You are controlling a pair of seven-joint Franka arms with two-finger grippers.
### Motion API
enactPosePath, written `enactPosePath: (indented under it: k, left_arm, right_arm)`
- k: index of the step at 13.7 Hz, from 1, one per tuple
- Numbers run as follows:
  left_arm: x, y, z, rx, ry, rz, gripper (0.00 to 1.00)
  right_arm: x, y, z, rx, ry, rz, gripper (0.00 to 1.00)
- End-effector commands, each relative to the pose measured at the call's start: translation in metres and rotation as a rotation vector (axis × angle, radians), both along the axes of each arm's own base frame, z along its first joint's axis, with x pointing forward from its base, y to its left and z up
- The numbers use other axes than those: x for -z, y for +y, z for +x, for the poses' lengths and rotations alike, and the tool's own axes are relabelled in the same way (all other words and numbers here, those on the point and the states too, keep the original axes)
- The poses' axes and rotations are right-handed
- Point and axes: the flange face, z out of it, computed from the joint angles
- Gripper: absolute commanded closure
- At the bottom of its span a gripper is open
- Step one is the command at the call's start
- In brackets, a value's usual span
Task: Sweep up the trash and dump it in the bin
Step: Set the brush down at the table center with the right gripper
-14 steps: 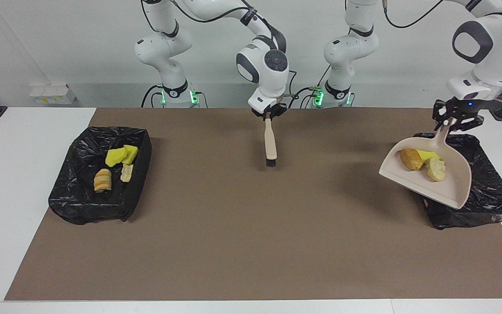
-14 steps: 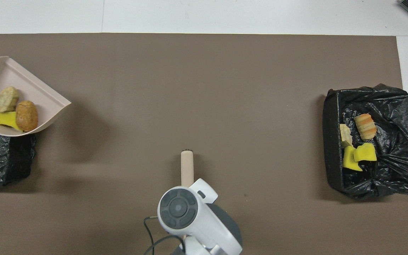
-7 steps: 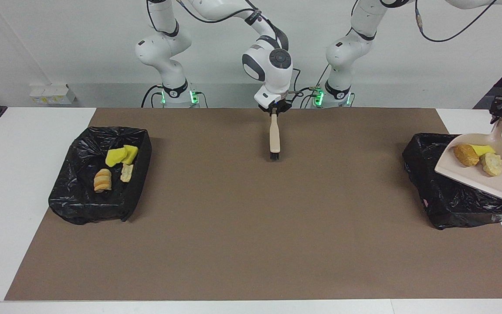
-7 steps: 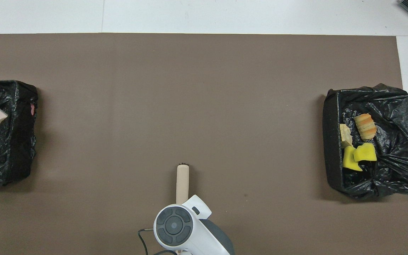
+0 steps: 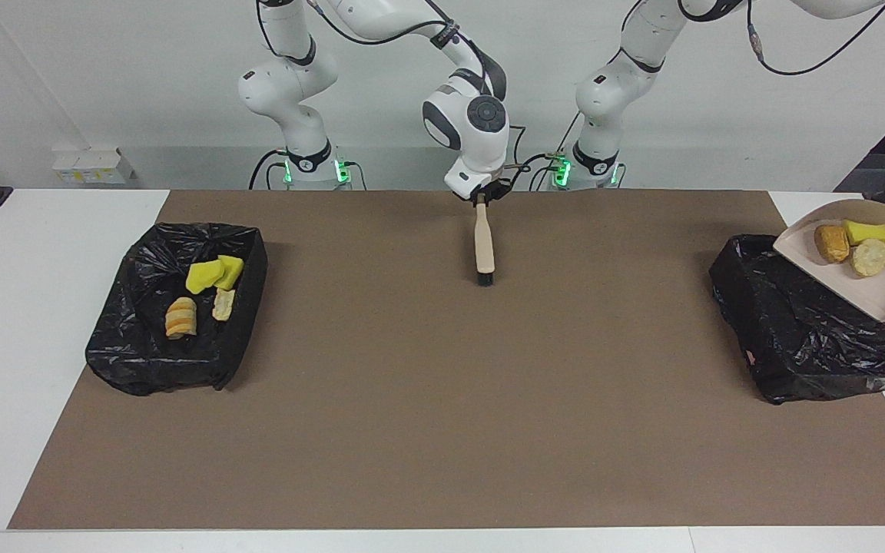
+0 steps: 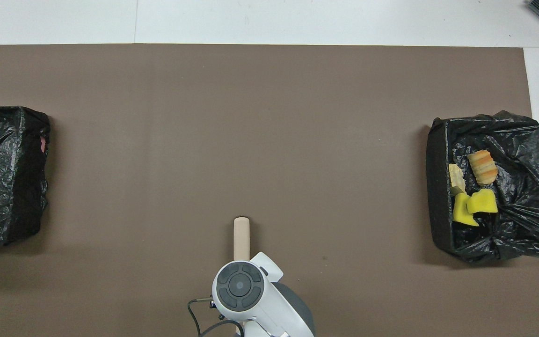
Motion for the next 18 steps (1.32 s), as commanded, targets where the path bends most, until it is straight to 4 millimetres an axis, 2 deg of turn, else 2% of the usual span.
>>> enactPosePath:
  k: [1,2,3,4,5,7,9,10,11,13,15,17,18]
  left_arm:
    - [0.008,-0.013,0.021,0.097,0.064,0.072,1.00]
    - [0.017,-0.010,0.027,0.126,0.079,0.078,1.00]
    - [0.016,-0.009,0.030,0.154,0.093,0.114,1.00]
    - [0.016,-0.019,0.037,0.177,0.113,0.141,1.00]
    - [0.017,-0.036,0.049,0.217,0.116,0.162,1.00]
    - [0.013,-0.043,0.055,0.245,0.143,0.222,1.00]
    - [0.008,-0.065,0.068,0.297,0.166,0.296,1.00]
    - [0.004,-0.075,0.074,0.299,0.166,0.354,1.00]
    - [0.002,-0.077,0.074,0.261,0.161,0.419,1.00]
    - [0.002,-0.091,0.077,0.238,0.169,0.467,1.00]
    - [-0.003,-0.112,0.085,0.258,0.187,0.533,1.00]
    - [-0.005,-0.129,0.088,0.236,0.196,0.592,1.00]
    - [-0.008,-0.131,0.090,0.239,0.202,0.622,1.00]
  right_arm:
    - [0.000,-0.004,0.002,0.006,0.020,0.029,0.89]
    - [0.000,-0.005,0.004,0.014,0.024,0.028,0.81]
    - [0.001,-0.004,0.005,0.023,0.031,0.022,0.69]
    - [-0.002,-0.003,0.010,0.031,0.027,0.028,0.58]
    - [-0.006,-0.003,0.017,0.039,0.021,0.038,0.56]
    - [-0.016,-0.010,0.036,0.075,0.006,0.055,0.39]
    - [-0.030,-0.019,0.049,0.100,-0.016,0.072,0.27]
    - [-0.044,-0.032,0.063,0.135,-0.038,0.086,0.19]
    - [-0.056,-0.054,0.081,0.180,-0.054,0.092,0.15]
    - [-0.074,-0.098,0.103,0.224,-0.030,0.055,0.00]
    - [-0.101,-0.152,0.123,0.243,-0.035,0.034,0.00]
    - [-0.115,-0.214,0.140,0.212,-0.009,-0.003,0.00]
    - [-0.129,-0.239,0.150,0.199,-0.027,0.006,0.00]
